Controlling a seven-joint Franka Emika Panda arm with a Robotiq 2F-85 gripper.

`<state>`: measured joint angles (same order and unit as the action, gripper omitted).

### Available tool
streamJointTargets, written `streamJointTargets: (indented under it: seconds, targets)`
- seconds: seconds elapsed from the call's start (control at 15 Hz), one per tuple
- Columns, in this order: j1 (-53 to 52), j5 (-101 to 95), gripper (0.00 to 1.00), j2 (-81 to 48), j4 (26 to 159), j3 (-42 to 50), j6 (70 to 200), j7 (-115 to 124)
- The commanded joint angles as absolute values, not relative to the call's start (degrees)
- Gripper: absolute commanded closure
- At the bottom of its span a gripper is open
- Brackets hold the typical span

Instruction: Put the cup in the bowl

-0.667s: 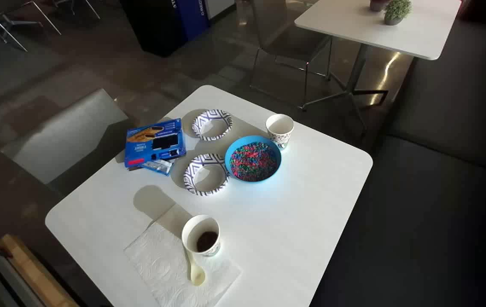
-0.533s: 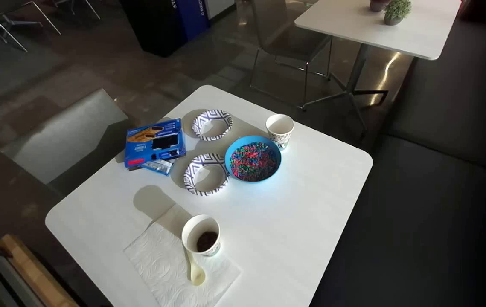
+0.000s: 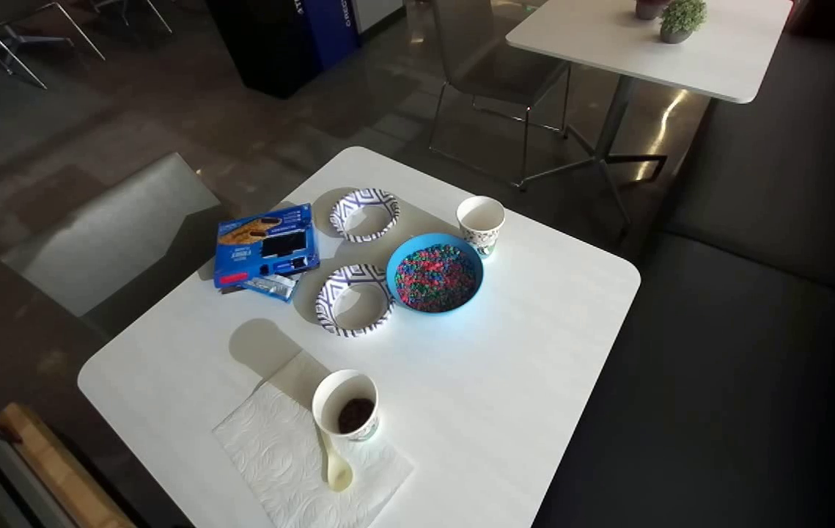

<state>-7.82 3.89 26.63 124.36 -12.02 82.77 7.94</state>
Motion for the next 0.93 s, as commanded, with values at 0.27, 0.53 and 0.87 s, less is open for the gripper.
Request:
streamJointTargets:
  seconds: [0.27,0.53,0.87]
  targets:
    - [-3.46,5.55,0.0,22.96,132.41,-8.75,101.23,17.28]
    - [1.51,3.45,0.0,22.52,141.46,-3.95,116.52,18.6]
    - [6.57,3.78,0.0,18.42,148.9,0.81,130.2,19.39]
